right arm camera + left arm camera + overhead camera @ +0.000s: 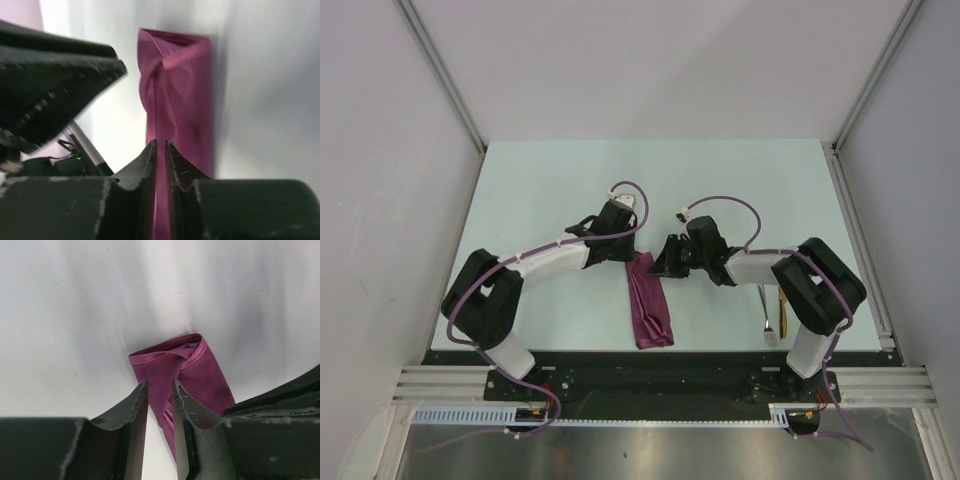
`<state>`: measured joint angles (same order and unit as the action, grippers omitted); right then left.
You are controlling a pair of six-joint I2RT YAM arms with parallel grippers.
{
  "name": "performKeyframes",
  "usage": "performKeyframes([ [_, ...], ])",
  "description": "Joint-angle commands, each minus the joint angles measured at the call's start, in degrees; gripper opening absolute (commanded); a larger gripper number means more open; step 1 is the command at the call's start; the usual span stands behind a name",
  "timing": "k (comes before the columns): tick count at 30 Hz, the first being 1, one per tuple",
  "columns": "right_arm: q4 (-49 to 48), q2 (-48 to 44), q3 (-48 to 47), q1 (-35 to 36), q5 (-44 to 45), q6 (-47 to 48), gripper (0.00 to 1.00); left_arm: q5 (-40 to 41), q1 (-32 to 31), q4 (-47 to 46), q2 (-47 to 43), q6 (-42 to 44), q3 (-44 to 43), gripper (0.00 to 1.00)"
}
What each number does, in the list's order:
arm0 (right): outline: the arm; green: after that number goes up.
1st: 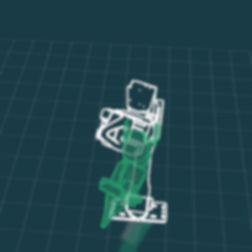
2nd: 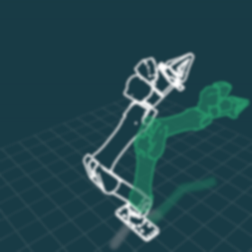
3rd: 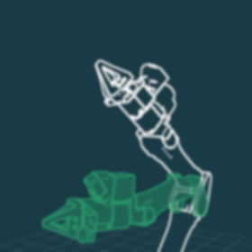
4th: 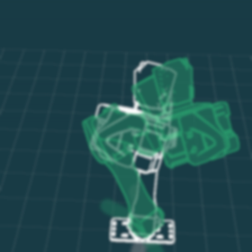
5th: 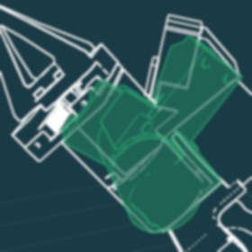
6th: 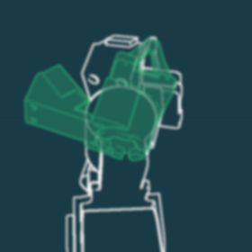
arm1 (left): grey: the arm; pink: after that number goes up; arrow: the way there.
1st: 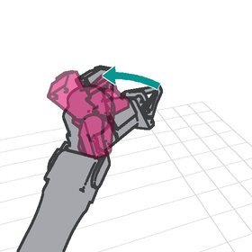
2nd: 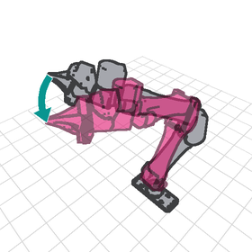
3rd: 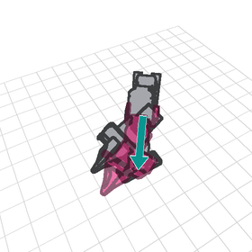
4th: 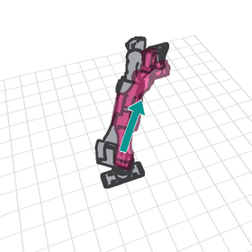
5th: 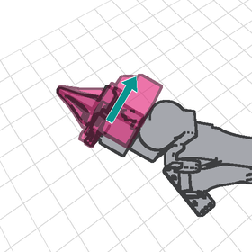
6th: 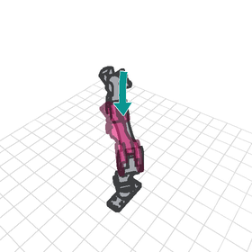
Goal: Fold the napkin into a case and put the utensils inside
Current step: Smooth out the smaller rectangle-folded napkin at the center of the board.
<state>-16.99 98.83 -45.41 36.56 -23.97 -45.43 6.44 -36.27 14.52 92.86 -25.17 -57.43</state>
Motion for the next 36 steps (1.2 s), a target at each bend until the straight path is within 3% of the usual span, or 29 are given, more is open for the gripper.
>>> performKeyframes([
  [1, -6.6, 4.0, -4.3, 0.1, -2.8, -4.5, 0.13, 1.3, -1.1, 0.6, 1.4, 2.8, -3.1, 0.30],
  [11, -9.8, 10.4, -7.9, 0.2, -2.9, -9.0, 0.04, 3.8, -3.5, 2.8, 3.6, 3.7, -5.4, 0.33],
  [17, -10.2, 11.9, -8.2, 0.5, -2.0, -9.7, 0.02, 4.8, -4.4, 4.0, 6.2, 3.6, -6.6, 0.30],
  [25, -10.8, 14.4, -8.9, 1.3, -2.5, -10.9, 0.01, 7.4, -4.9, 6.2, 7.3, 3.5, -8.1, 0.18],
  [30, -12.6, 16.2, -9.0, 1.5, -2.6, -11.8, 0.01, 6.2, -5.2, 5.5, 6.2, 2.8, -7.6, 0.06],
  [36, -16.9, 19.1, -9.5, 1.7, -3.7, -15.1, 0.00, 3.9, -5.2, 5.8, 5.5, 1.3, -7.1, 0.00],
])
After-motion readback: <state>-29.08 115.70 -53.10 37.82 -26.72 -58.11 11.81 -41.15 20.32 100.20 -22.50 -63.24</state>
